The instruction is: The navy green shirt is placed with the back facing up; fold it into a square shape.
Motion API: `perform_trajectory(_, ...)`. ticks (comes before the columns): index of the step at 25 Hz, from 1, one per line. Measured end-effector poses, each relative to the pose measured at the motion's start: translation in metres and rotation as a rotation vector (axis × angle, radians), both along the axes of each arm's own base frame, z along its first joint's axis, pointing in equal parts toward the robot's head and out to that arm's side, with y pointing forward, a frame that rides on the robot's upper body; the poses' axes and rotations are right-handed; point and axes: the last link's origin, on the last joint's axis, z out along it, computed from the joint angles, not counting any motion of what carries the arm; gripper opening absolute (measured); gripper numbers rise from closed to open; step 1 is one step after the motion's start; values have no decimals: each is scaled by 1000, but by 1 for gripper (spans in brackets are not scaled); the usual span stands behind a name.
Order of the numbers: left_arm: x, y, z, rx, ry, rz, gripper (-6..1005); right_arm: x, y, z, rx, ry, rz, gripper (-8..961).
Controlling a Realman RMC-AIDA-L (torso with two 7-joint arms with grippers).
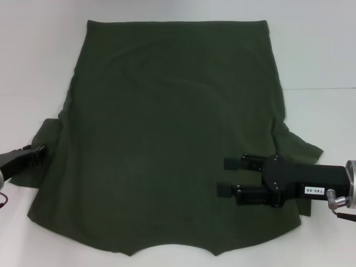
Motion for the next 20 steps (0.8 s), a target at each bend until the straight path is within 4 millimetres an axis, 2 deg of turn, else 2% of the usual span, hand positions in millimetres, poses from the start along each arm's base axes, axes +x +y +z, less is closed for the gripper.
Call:
perform_trajectory(2,-1,0,1,3,6,4,585,0,0,0,1,0,1,879)
perform_trajectory(5,-2,0,1,4,13,7,372,0,0,0,3,2,0,879)
perform_trajectory(10,-2,0,2,5,16,9,132,1,-1,1,6,5,-4,879)
perform_trajectory(16,-3,0,1,-3,24,9,-1,2,-1,1,7,6,-4,879)
perform_trajectory(20,-1,0,4,-1,20,-5,-2,2,-1,1,8,6,-4,879)
